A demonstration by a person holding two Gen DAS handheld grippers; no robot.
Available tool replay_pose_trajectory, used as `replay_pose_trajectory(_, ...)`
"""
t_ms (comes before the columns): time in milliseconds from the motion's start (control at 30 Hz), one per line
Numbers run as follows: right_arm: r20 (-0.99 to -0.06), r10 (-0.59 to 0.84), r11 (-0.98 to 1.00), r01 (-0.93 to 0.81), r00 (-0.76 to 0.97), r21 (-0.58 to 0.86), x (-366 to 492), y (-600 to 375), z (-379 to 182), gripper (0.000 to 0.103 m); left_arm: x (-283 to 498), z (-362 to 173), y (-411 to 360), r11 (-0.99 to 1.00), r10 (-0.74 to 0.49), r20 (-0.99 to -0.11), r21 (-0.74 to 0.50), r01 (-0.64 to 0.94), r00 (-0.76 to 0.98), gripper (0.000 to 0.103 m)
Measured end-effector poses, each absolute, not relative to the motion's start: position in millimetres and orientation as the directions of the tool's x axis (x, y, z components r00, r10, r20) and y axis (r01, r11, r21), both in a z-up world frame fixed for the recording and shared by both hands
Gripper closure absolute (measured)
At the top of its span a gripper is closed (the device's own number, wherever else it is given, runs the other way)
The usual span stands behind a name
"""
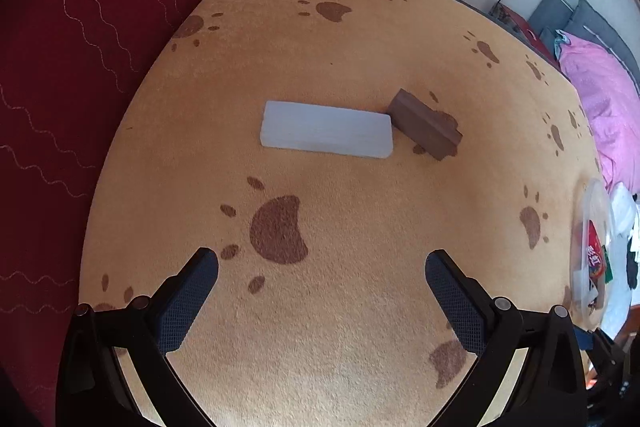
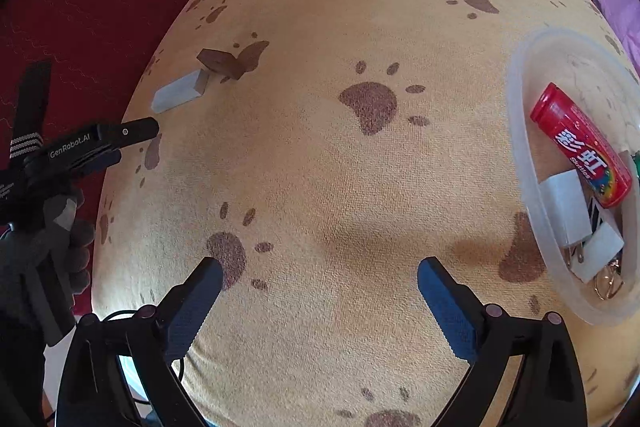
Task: Organize rigid objects
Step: 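Move both grippers back toward the long white block and brown block, then grasp the long white block across its width with the left gripper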
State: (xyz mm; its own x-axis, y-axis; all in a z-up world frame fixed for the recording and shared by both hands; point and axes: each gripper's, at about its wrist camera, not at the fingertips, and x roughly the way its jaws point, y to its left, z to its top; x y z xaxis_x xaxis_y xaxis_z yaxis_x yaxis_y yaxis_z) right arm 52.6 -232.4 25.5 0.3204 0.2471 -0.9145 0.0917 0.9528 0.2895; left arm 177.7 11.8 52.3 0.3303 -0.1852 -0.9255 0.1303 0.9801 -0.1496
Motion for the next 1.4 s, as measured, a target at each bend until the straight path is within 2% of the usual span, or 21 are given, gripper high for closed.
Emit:
replay_pose_trajectory(467, -0.93, 0.196, 0.958, 0.142, 0.311, 0.249, 72, -216, 16, 0.003, 241, 39, -1, 0.963, -0.246, -0.915, -0.194, 0.187, 0.321, 0.0)
replay_pose_trajectory(1100, -0.949, 0.152, 0.965, 0.165, 0.276, 0.202, 81, -204, 0, 0.001, 260, 16, -16, 0.973, -0.127, -0.93, -0.05, 0.225, 0.345, 0.0)
replay_pose_trajectory(1400, -0.957, 0.121, 0.975, 0.149, 0.263, 0.164, 85, -195, -4, 0.0, 262, 14, -17, 0.979, -0.114, -0.932, -0.046, 0.199, 0.343, 0.0)
